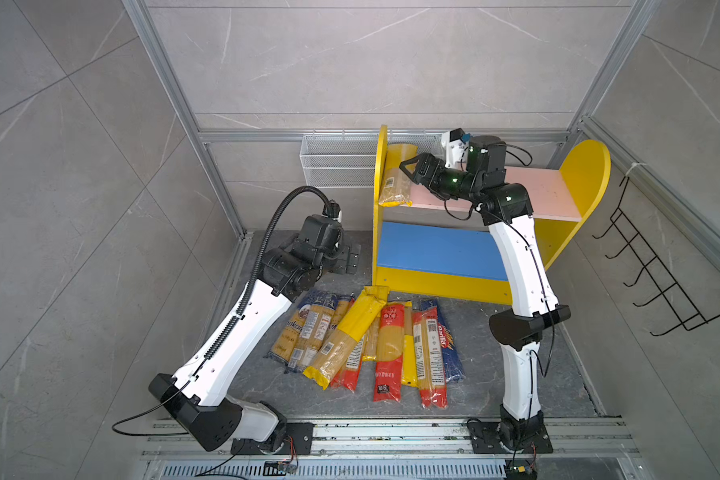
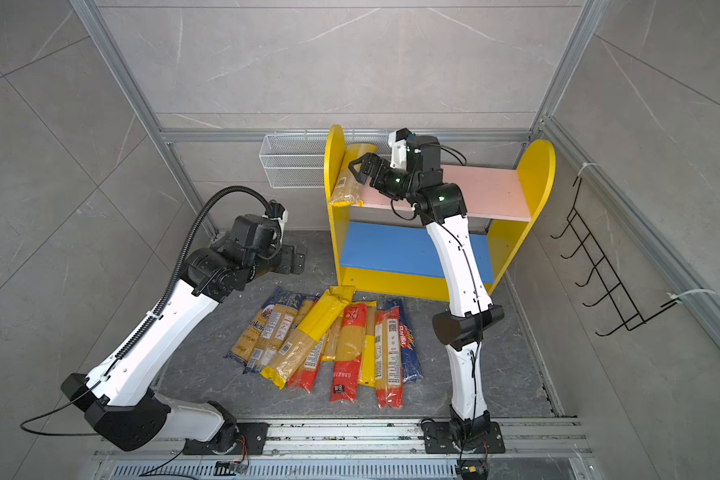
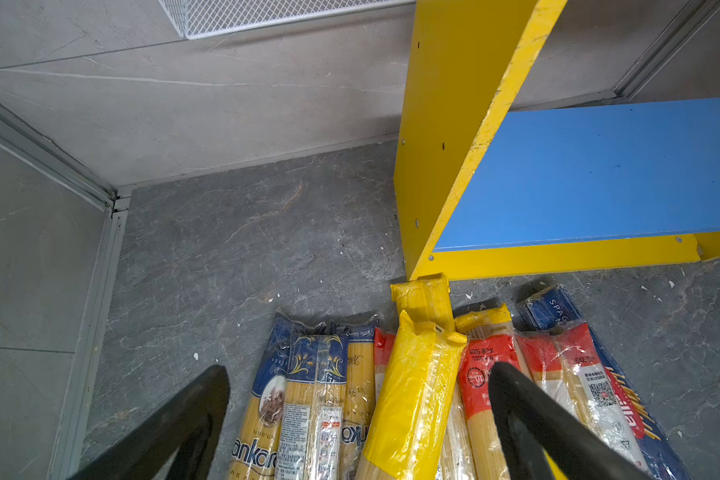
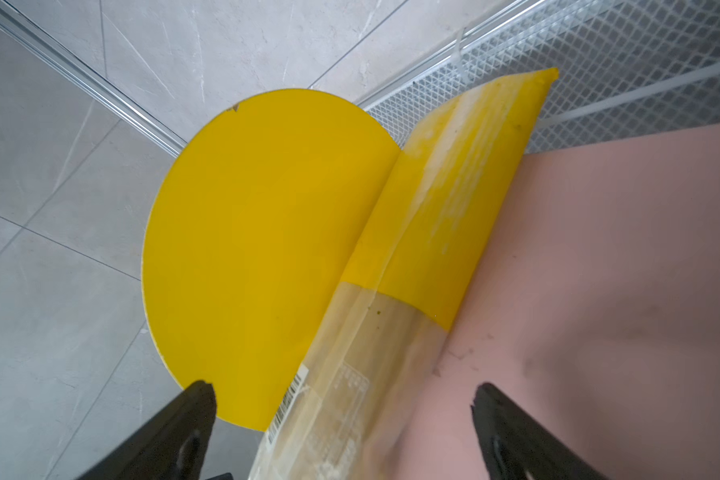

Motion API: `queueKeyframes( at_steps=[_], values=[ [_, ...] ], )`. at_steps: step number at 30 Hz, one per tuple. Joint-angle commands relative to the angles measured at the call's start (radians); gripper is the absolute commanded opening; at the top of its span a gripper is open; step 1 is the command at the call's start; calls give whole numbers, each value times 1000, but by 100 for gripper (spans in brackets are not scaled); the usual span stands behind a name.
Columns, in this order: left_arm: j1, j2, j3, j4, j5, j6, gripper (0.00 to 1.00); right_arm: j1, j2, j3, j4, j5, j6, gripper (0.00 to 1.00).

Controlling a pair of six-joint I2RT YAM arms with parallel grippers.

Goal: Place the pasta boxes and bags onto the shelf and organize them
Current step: 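Stand the bag upright at the shelf's far end and open the right gripper, then lower the right gripper back down to the pasta bags on the floor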

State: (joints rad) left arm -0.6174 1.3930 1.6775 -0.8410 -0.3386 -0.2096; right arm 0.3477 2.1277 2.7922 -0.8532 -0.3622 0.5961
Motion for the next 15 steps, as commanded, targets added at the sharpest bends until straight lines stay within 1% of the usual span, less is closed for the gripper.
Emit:
queueKeyframes(
  at_steps=[1,3,5,8,10,15],
  values=[
    [0,-70,-13,21,-2,-17,100,18,-99,-39,-71,142,-109,100],
    [0,-92,-29,25,0,-15,100,50,-165,-97,-91,260,-166,100],
    [0,-113,-39,25,7,-12,100,85,-231,-171,-98,345,-212,100],
    [0,-139,-55,23,21,-7,100,130,-297,-264,-141,417,-246,99],
    [0,-152,-62,25,36,-7,100,166,-316,-282,-198,452,-251,96],
    [0,-188,-81,13,76,-15,100,343,-356,-343,-370,665,-263,93]
  ],
)
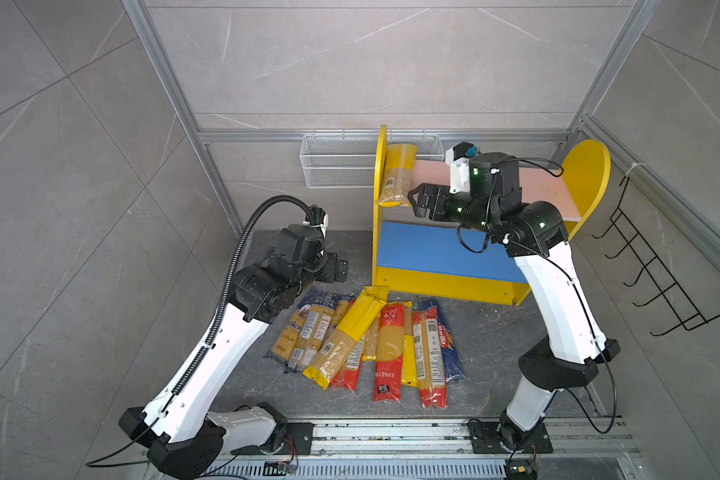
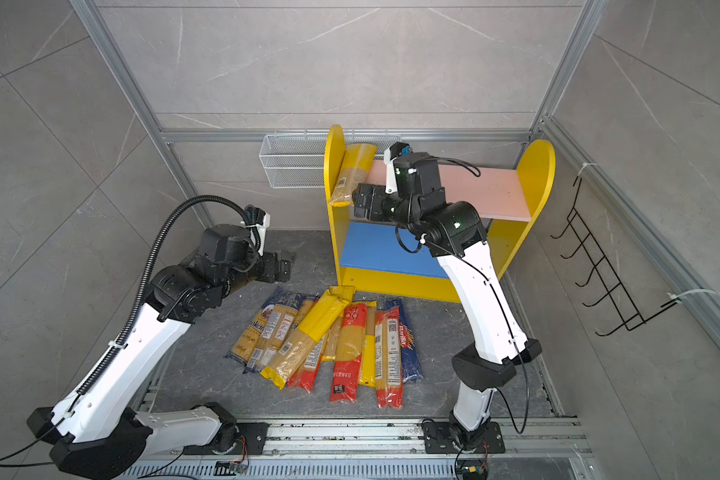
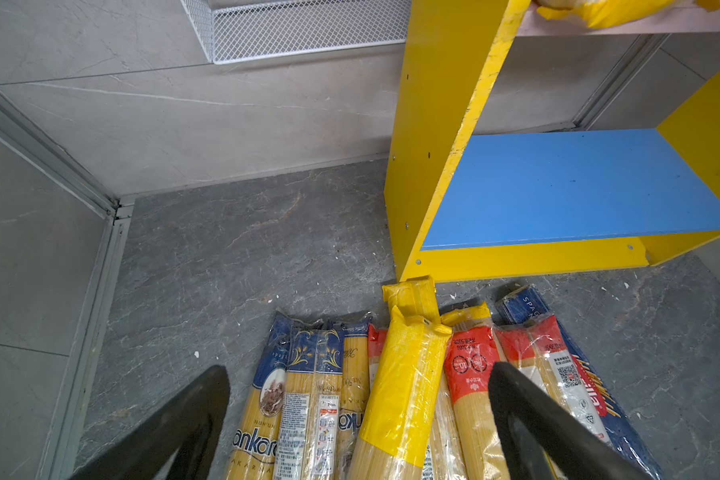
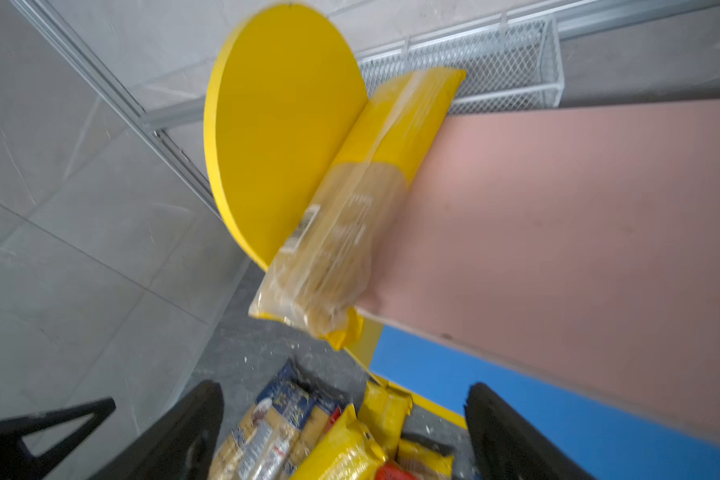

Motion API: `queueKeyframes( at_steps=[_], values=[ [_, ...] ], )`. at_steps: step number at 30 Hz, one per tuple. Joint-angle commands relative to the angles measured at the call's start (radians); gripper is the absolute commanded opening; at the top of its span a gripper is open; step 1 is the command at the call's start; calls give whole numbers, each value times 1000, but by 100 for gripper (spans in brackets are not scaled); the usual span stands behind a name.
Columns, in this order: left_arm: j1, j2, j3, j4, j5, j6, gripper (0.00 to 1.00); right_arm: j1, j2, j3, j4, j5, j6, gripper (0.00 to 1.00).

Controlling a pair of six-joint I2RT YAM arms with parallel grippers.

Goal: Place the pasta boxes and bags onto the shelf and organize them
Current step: 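Lower the right gripper back down to the pasta bags on the floor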

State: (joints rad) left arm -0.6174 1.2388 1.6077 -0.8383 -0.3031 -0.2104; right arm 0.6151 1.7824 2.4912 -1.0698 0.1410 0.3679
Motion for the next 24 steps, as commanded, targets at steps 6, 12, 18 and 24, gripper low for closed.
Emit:
queueKeyframes(
  at_steps=[6,12,18,24],
  values=[
    [1,-151,-149,2,64,-68,100,224,-188,-425,-189,276,129,90],
    [0,-294,-309,-23,82,-179,100,302,-378,-871,-118,195,356,86],
    [1,-415,-456,-30,123,-291,100,354,-361,-1049,-247,261,518,86],
    [-2,-450,-474,-73,116,-331,100,381,-362,-1215,-183,207,550,90]
  ],
)
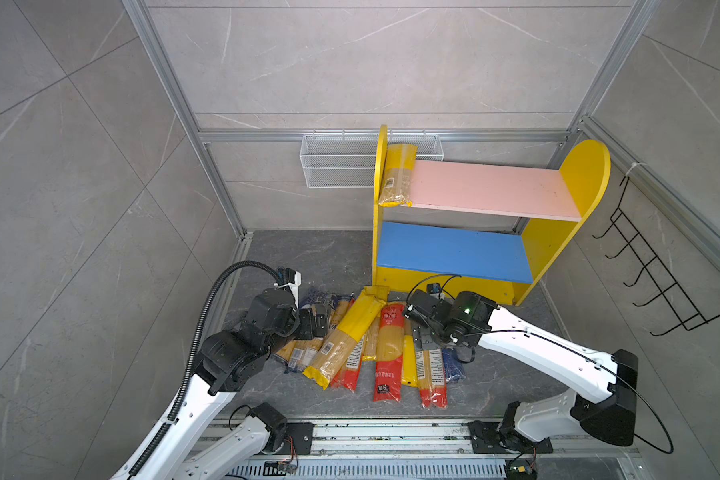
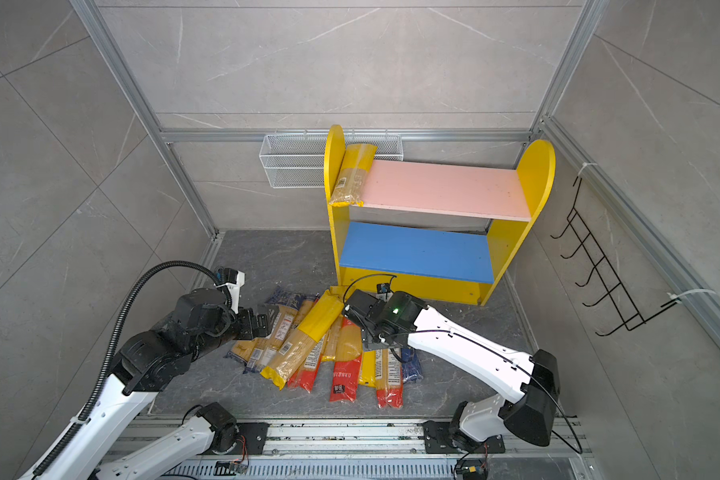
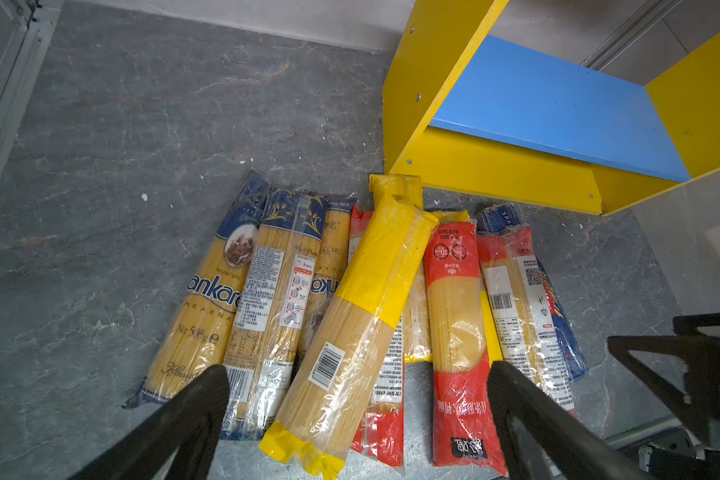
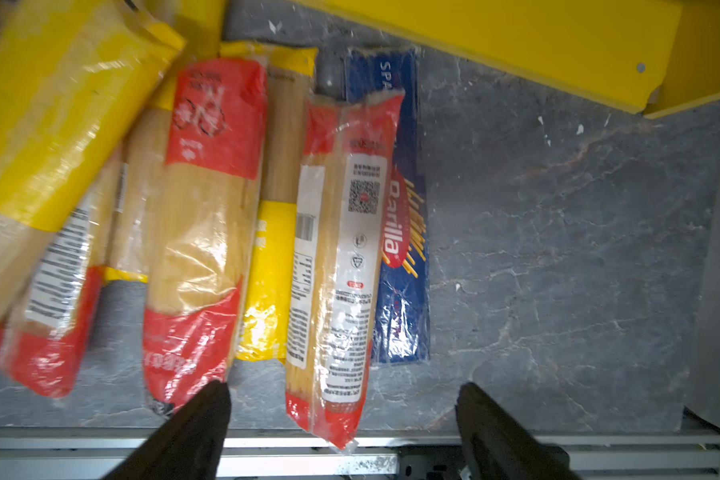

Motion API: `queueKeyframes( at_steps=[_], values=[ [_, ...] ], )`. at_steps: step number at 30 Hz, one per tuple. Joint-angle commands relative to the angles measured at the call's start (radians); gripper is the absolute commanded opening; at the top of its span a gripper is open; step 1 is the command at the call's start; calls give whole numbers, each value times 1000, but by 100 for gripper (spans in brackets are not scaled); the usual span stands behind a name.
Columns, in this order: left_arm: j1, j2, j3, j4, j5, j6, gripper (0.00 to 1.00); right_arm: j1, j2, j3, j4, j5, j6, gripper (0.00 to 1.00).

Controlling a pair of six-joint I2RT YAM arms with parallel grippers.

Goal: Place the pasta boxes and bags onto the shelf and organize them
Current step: 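Lower the right gripper back down to the pasta bags on the floor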

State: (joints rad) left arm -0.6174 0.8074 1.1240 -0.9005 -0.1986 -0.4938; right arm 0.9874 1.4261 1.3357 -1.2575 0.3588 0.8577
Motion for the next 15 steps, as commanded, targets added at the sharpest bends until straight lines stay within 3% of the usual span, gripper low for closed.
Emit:
queueKeyframes(
  at_steps=[1,8,15],
  values=[
    [-1,-24,9,-17,10,-55,100,10,-17,-107,37,-29,67,90],
    [-2,-65,-27,-26,-6,-143,100,16,-51,-361,276,-163,84,91],
    [-1,-5,-27,-28,-40,-179,100,22,6,-451,424,-231,30,91]
  ],
)
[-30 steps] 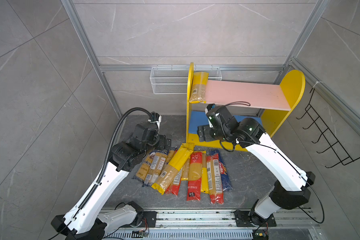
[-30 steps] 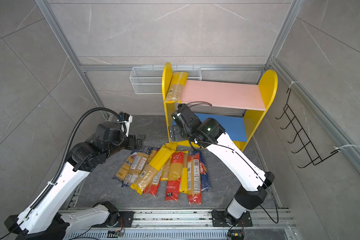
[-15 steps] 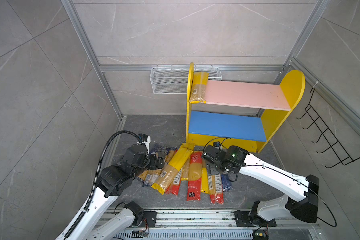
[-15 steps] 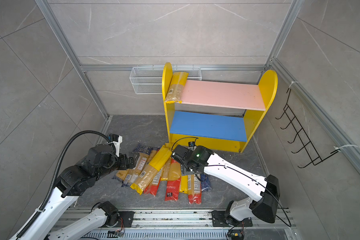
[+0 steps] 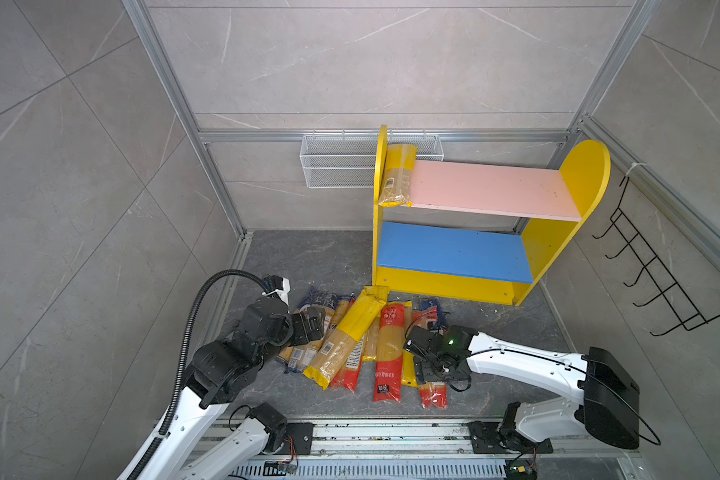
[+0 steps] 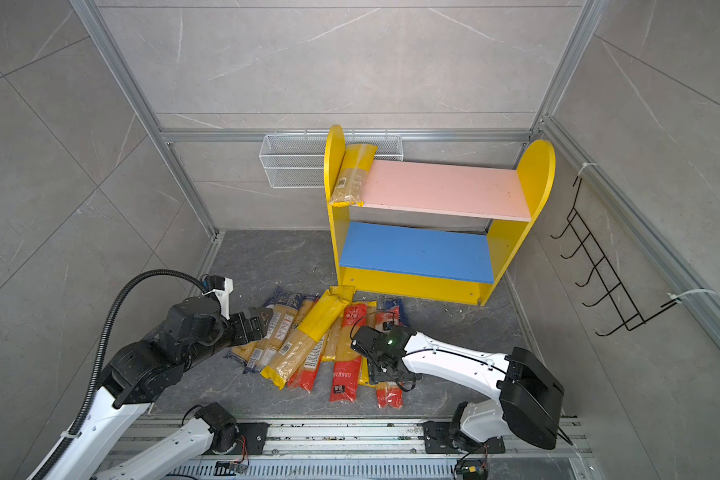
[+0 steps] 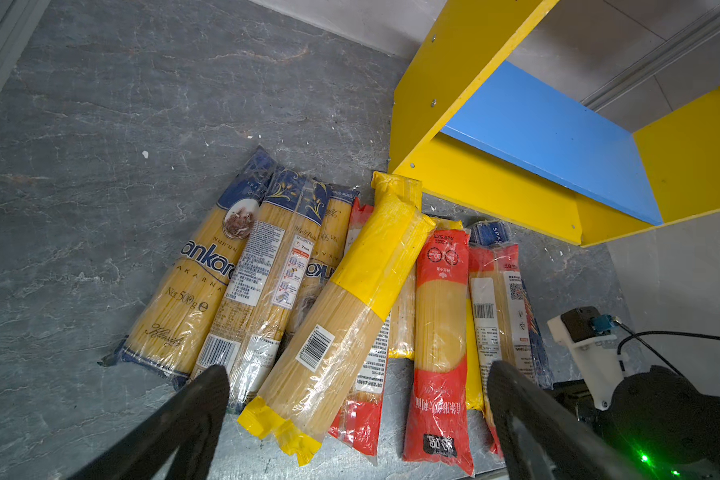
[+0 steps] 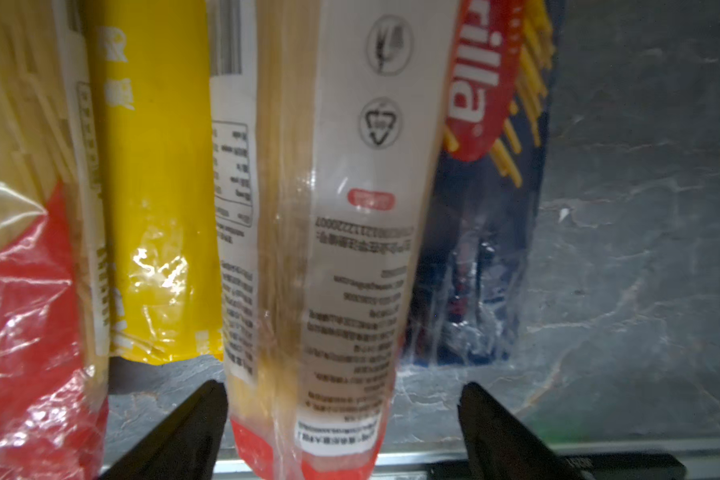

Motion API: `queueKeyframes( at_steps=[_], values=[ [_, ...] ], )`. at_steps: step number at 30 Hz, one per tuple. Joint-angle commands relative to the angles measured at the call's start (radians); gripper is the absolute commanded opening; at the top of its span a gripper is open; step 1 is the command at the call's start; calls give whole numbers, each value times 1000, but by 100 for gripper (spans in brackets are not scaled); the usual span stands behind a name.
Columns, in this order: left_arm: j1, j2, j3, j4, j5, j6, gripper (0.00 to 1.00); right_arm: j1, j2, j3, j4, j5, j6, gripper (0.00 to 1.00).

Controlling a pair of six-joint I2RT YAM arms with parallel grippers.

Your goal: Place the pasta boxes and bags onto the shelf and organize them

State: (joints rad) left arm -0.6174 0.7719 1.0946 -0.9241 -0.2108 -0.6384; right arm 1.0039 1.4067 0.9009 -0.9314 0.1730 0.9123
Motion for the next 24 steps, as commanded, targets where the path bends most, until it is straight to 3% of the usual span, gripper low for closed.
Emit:
queueKeyframes(
  at_steps=[1,14,24],
  values=[
    [-2,43,9,-5,-32,-41,100,6,39,-19,114,-62,-26,90],
    [-2,264,112,52,-40,27,100,6,161,-77,171,-76,8,90],
    [-2,295,128,114,-22,112,100,5,136,-151,228,-108,84,82]
  ],
)
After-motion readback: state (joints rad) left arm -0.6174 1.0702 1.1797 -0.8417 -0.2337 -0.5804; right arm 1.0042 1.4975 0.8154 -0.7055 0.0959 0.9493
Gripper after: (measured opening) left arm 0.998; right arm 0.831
